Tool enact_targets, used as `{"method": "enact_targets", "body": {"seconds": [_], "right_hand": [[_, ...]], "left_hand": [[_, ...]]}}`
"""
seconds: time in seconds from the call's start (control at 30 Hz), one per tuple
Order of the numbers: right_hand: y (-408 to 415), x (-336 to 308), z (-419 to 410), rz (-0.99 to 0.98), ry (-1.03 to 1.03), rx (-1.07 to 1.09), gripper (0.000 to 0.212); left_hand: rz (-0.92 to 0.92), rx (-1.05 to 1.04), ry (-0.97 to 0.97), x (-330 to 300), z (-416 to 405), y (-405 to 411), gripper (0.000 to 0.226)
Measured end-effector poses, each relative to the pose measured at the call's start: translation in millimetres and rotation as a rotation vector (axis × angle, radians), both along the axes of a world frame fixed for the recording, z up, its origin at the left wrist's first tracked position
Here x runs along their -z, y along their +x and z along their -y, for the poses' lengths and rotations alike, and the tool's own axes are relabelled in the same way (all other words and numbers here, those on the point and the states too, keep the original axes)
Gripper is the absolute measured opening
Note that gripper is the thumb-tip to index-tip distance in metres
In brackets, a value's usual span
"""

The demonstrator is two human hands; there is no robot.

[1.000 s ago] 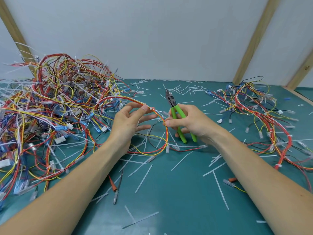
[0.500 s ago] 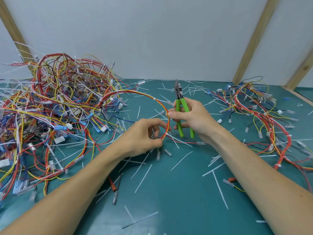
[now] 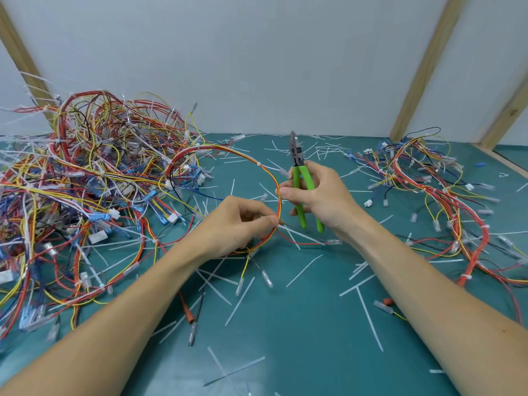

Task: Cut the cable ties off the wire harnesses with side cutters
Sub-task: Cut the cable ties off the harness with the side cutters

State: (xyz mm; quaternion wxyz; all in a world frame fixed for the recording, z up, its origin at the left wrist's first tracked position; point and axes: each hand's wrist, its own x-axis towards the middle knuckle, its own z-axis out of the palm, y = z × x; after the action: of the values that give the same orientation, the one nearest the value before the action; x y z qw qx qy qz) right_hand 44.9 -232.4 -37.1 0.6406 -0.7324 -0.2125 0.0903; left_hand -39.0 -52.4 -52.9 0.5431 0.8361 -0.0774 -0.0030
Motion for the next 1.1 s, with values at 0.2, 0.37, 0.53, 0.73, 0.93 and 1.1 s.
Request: {"method": "enact_targets", "body": {"seconds": [0.2, 0.37, 0.53, 0.73, 0.93, 1.1], "right_hand": [[-7.3, -0.2, -8.2, 0.192, -0.037, 0.048, 0.027], [-15.0, -7.9, -8.6, 0.365, 0.126, 0.270, 0.013], [-15.1, -11.6, -2.7, 0.525, 0.165, 0.364, 0.017], [-8.8, 5.7, 1.0, 0.608, -0.165, 0.297, 0.026], [-5.6, 5.9, 5.2, 0.784, -0.246, 0.269, 0.029], [-1.4, 12.1, 4.0, 0.631, -0.332, 0.184, 0.032]], "left_hand": [[-0.020, 0.044, -0.114, 3.8, 2.2, 1.4, 0.016], [0.044, -0.209, -0.252, 6.5, 6.3, 7.1, 0.015], [0.063, -0.388, -0.426, 6.8, -2.1, 9.4, 0.007], [0.059, -0.525, -0.554, 5.8, -1.1, 12.2, 0.015], [0.068, -0.593, -0.599, 5.9, -3.5, 13.6, 0.012], [0.010, -0.522, -0.588, 4.3, -7.3, 12.5, 0.017]]}}
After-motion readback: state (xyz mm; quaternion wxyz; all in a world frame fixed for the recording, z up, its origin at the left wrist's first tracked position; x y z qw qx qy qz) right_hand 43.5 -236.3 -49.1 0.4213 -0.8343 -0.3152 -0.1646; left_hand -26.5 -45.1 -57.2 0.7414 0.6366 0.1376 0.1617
